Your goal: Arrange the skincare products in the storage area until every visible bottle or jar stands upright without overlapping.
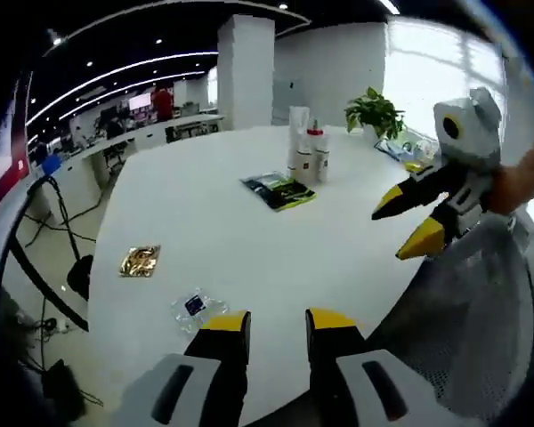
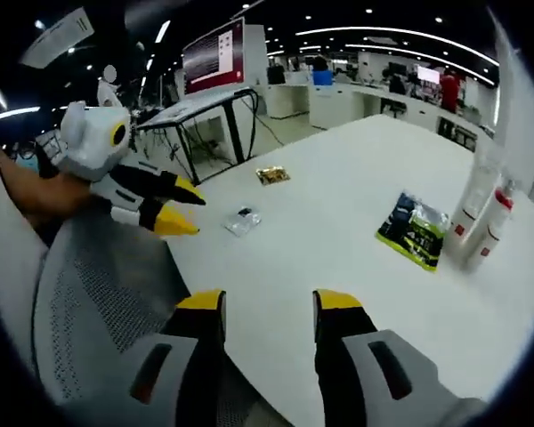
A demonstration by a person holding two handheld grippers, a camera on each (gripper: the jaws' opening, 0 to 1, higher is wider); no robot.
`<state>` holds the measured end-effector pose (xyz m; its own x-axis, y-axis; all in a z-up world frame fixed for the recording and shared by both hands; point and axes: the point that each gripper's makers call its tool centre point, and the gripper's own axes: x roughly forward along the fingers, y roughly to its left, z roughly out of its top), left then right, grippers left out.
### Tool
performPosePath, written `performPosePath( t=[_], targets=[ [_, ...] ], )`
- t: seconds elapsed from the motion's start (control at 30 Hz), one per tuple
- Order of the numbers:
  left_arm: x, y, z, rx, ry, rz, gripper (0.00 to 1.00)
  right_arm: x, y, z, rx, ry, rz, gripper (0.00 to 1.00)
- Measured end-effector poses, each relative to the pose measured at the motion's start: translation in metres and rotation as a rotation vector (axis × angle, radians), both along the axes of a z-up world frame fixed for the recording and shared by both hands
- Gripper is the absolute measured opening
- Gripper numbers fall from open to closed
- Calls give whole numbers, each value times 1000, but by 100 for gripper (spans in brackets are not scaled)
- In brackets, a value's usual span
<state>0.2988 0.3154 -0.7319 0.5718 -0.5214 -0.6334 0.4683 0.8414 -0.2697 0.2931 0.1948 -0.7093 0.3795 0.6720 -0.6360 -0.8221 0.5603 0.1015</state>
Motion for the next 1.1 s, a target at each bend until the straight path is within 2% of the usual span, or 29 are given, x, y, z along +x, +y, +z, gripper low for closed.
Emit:
performPosePath(
  t=[0.03,0.07,0.1,0.13,0.2,0.23,0.3,0.37,0.43,0.47,0.5,0.6,0.73,0.8,0.9,1.03,1.1],
  targets=[
    [5,3,4,-7,-29,0,26,-6,-1,1,-11,1,1,37],
    [8,4,8,-32,-32,2,28,-9,-2,2,-14,-1,-6,38],
    [10,4,13,-91,-11,3,33,-12,-3,3,-8,-14,-11,38],
    [13,6,17,-109,-17,-5,37,-14,-4,3,-8,-23,-17,37],
    [22,17,14,-80,-26,-20,38,-16,-9,-3,-20,-27,-44,37],
    [25,21,12,-71,-16,-54,38,-18,-10,-7,-24,-22,-55,37],
    [28,27,7,-39,1,-73,40,-20,-12,-10,-37,-34,-61,36],
    [39,42,-6,98,-23,-163,50,-18,-16,-9,-96,-96,-40,35],
    [41,48,-14,165,-18,-203,68,-16,-15,-5,-79,-115,-47,33],
    [44,52,-21,225,-19,-255,72,-13,-14,-2,-60,-133,-61,32],
    [46,55,-28,287,-16,-313,73,-12,-14,-3,-76,-136,-62,31],
    [51,60,-43,406,8,-436,73,-10,-13,-5,-95,-151,-62,30],
    [55,55,-54,457,11,-584,73,-13,-11,-9,-118,-158,-36,29],
    [57,56,-57,494,15,-646,68,-14,-11,-12,-145,-167,-15,29],
    [62,60,-63,534,32,-686,60,-12,-12,-9,-145,-185,-15,29],
    [71,59,-71,556,41,-715,60,-5,-20,-8,-144,-181,-59,28],
    [71,58,-77,559,64,-732,59,-2,-22,-7,-129,-173,-81,27]
  ],
)
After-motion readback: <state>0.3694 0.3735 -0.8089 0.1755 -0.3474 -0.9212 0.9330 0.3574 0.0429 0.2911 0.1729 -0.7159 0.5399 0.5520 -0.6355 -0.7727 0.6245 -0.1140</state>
